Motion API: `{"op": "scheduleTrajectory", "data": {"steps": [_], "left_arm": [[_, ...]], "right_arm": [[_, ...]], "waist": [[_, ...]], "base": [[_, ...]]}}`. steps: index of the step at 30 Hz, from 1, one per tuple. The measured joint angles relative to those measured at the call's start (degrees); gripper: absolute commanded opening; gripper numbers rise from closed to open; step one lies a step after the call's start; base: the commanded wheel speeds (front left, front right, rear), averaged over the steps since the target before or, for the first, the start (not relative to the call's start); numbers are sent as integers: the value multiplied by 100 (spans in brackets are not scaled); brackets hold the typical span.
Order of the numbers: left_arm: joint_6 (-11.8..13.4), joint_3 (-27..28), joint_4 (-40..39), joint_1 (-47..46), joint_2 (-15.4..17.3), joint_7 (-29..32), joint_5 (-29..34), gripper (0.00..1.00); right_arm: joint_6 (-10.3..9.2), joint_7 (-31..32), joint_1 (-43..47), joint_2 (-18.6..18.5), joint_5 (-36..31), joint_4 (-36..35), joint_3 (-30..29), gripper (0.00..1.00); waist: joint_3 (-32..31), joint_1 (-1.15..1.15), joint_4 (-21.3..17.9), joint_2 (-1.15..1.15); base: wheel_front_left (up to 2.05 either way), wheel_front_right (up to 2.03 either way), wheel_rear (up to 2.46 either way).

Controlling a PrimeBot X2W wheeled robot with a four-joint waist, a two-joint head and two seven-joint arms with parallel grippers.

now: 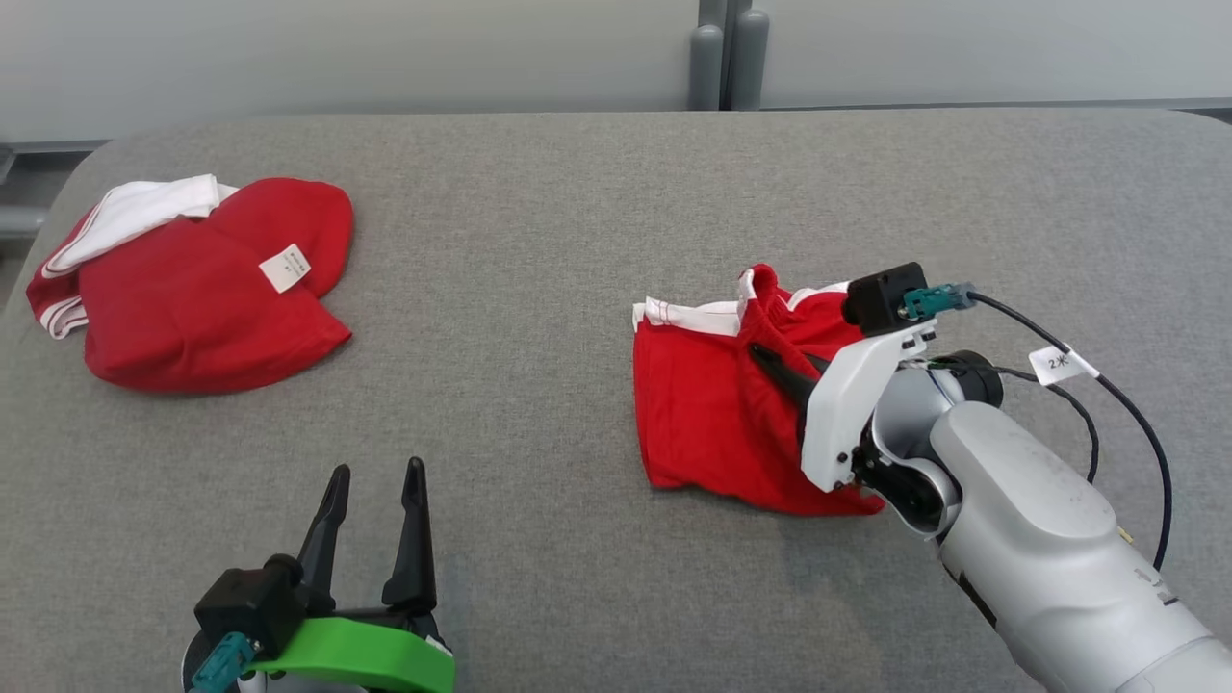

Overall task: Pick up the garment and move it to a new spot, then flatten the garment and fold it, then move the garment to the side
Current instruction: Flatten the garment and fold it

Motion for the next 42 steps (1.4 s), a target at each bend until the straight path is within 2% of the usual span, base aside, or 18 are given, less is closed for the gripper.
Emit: {"op": "scheduleTrajectory", "data": {"steps": [3, 4, 5, 7, 9, 13, 15, 16, 22, 28, 33, 37, 39, 42], "left_arm": [[0, -25, -11, -19, 0, 0, -38, 100], [0, -34, -12, -42, 0, 1, -40, 100], [0, -42, -14, -79, 0, 0, -42, 100], [0, -52, -33, -155, -1, 1, -82, 100], [0, -47, -37, -202, -1, 0, -89, 100], [1, -11, -41, -208, -1, 0, -93, 100], [11, -11, -41, -208, -1, 0, -98, 100], [34, -9, -42, -208, -1, 0, -98, 100], [47, 33, -43, -208, -2, 0, -98, 100], [49, 170, -42, -208, -2, 0, -94, 100], [49, 192, -43, -207, -2, 0, -85, 100], [51, 226, -49, -205, -2, 0, -79, 100], [51, 241, -66, -203, -2, 0, -68, 100], [52, 253, -69, -201, -2, 0, -37, 100]], "right_arm": [[-10, 74, -149, -4, -125, 189, 43, 0], [-14, 118, -189, -4, -143, 247, 55, 4], [-16, 124, -216, -4, -167, 296, 69, 13], [-21, 174, -272, 2, -196, 401, 102, 21], [-56, 183, -331, 11, -231, 481, 147, 35], [-53, 223, -428, 98, -308, 646, 287, 50], [-53, 223, -436, 162, -345, 705, 343, 90], [-52, 223, -438, 196, -371, 731, 370, 100], [-51, 141, -649, 255, -533, 755, 569, 100], [0, -148, -831, 390, -719, 633, 873, 100], [0, -400, -970, 403, -767, 479, 907, 100], [0, -728, -1112, 404, -751, 327, 683, 100], [-19, -977, -1212, 383, -694, 250, 393, 100], [-158, -1212, -1293, 210, -603, 229, 74, 100]], "waist": [[53, 0, 106, 0], [71, 0, 139, 0], [91, 0, 172, 0], [129, 0, 234, 0], [164, 0, 291, 0], [215, 0, 366, 0], [225, 0, 382, 0], [228, 0, 386, 0], [230, 0, 370, 0], [172, 0, 224, 0], [124, 0, 122, 0], [85, 0, 17, 0], [60, 0, -62, 0], [35, 0, -137, 0]], "base": [[0, 0, 0], [0, 0, 0], [0, 0, 0], [0, 0, 0], [0, 0, 0], [0, 0, 0], [0, 0, 0], [0, 0, 0], [0, 0, 0], [0, 0, 0], [0, 0, 0], [0, 0, 0], [0, 0, 0], [0, 0, 0]]}}
